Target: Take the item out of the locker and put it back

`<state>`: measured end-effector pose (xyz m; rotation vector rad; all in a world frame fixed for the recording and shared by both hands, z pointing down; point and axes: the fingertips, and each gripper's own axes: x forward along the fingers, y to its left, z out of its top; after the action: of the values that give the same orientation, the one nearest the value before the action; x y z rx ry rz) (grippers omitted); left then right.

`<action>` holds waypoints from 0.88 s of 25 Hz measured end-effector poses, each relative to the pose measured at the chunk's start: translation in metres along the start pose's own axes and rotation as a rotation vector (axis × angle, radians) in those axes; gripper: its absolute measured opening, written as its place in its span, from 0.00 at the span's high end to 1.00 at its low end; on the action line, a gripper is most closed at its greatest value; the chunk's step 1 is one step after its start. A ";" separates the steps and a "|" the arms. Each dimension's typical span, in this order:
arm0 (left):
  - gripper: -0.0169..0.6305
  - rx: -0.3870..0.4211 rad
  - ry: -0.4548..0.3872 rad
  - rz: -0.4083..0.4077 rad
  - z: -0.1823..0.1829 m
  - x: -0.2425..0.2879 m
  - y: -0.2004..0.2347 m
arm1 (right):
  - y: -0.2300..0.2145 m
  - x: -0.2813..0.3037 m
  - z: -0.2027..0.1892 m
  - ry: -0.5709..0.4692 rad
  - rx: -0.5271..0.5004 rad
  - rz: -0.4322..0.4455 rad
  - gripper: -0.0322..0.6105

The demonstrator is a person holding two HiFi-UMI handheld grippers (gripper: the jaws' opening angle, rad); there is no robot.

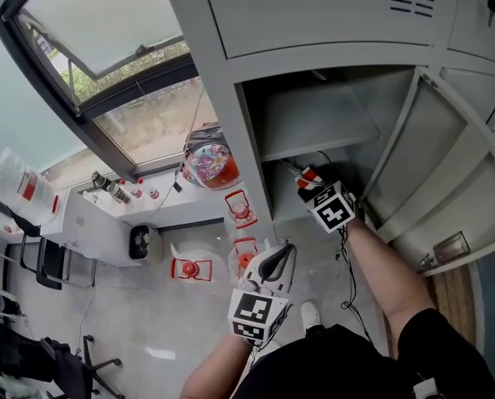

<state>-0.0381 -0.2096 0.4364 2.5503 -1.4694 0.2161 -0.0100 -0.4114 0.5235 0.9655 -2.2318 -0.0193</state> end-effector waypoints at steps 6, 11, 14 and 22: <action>0.95 -0.007 0.003 -0.004 -0.002 -0.002 0.002 | 0.001 0.001 -0.002 0.011 0.011 0.008 0.44; 0.95 -0.004 0.003 -0.012 -0.002 -0.006 0.003 | 0.002 -0.003 0.002 0.010 -0.018 -0.018 0.43; 0.95 -0.002 0.004 -0.015 -0.003 -0.011 0.003 | 0.005 -0.008 0.003 0.005 -0.024 -0.024 0.42; 0.95 0.009 -0.005 -0.026 -0.001 -0.034 0.001 | 0.013 -0.046 0.019 -0.090 0.025 -0.099 0.43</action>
<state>-0.0558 -0.1817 0.4304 2.5776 -1.4401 0.2130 -0.0073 -0.3772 0.4853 1.1076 -2.2690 -0.0812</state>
